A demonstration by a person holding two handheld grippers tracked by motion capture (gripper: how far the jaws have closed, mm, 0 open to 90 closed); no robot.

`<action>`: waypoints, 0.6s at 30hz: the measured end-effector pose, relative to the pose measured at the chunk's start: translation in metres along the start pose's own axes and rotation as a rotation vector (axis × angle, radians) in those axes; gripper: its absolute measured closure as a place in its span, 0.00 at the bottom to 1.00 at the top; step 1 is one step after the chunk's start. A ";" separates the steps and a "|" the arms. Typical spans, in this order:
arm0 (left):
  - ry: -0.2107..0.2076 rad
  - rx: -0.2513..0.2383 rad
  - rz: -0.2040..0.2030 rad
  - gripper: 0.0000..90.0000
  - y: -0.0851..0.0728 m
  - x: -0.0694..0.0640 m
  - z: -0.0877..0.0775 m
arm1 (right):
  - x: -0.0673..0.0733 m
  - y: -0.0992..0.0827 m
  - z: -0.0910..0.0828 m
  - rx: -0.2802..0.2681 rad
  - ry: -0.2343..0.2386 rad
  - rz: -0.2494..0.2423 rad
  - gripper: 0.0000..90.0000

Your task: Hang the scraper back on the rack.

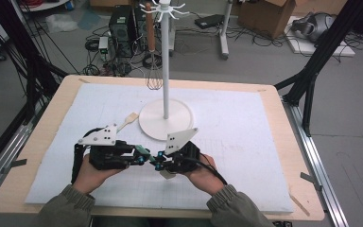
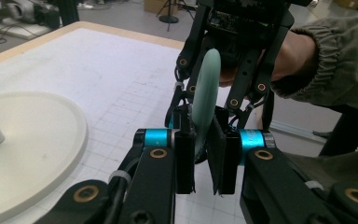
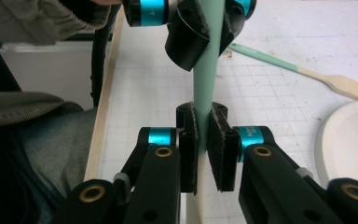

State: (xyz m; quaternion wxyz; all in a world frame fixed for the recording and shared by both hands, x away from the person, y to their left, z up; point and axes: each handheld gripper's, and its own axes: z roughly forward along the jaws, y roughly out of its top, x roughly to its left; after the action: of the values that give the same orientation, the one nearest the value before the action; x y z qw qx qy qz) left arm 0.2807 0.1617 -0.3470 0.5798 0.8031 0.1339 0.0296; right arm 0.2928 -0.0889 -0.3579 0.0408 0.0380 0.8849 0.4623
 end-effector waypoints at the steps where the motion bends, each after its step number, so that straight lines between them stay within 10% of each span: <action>1: 0.027 -0.004 -0.008 0.83 0.000 0.000 -0.001 | 0.000 0.000 0.000 -0.004 0.000 0.009 0.94; 18: 0.185 -0.025 -0.072 0.50 -0.018 0.004 -0.029 | -0.035 0.006 -0.025 -0.156 -0.050 0.157 0.94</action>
State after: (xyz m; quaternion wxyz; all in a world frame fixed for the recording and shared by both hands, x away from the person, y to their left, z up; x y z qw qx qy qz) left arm 0.2756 0.1945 -0.3547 0.5756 0.7843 0.2154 0.0843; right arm 0.3254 -0.1098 -0.3371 0.0293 0.1156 0.8392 0.5306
